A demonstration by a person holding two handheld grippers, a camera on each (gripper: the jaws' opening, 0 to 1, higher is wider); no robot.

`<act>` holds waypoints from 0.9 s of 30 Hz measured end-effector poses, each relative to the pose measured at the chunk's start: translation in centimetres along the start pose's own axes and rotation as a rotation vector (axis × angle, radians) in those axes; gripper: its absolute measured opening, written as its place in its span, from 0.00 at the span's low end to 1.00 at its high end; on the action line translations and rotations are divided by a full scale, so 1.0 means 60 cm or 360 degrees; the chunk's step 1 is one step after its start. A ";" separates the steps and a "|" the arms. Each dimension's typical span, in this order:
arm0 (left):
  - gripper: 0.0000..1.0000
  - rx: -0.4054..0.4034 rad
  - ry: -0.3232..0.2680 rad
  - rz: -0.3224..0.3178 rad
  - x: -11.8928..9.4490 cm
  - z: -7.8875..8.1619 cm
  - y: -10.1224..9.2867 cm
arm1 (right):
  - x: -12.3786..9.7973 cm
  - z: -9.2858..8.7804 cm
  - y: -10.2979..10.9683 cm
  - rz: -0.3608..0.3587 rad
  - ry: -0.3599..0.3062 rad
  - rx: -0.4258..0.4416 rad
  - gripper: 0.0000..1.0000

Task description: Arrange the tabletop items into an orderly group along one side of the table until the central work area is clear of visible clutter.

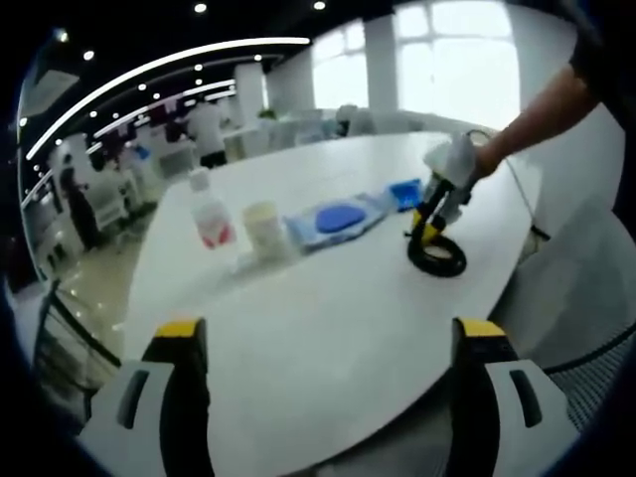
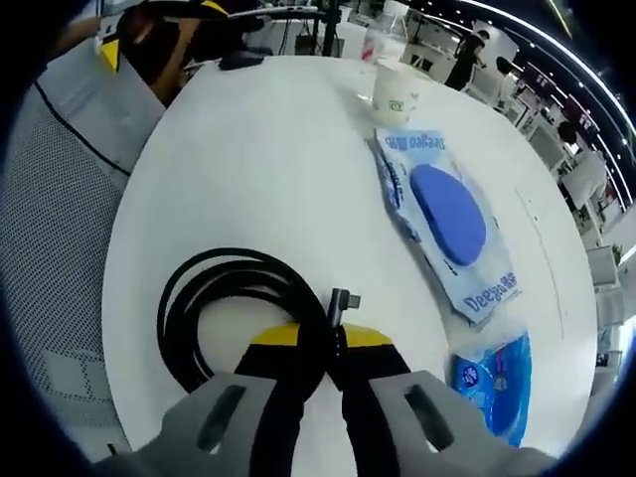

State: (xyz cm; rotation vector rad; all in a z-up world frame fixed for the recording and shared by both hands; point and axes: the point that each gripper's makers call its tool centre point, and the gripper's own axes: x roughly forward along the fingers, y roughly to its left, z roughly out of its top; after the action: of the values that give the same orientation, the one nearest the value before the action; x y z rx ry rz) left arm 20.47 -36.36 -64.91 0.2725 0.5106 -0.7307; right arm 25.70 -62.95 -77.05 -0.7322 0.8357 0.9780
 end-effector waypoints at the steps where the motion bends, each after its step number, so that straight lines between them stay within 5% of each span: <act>1: 0.99 -0.0001 -0.0001 0.0000 0.000 0.000 0.000 | 0.000 0.000 0.000 -0.0001 -0.0005 -0.0004 0.12; 27: 0.99 0.0019 -0.0010 -0.0003 -0.001 0.003 -0.001 | -0.026 0.005 -0.009 -0.0128 -0.0046 0.0059 0.09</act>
State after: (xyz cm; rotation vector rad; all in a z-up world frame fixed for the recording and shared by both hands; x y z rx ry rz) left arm 20.44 -36.47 -64.71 0.2806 0.5008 -0.7362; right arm 25.78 -63.56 -75.47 -0.7130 0.7918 0.8972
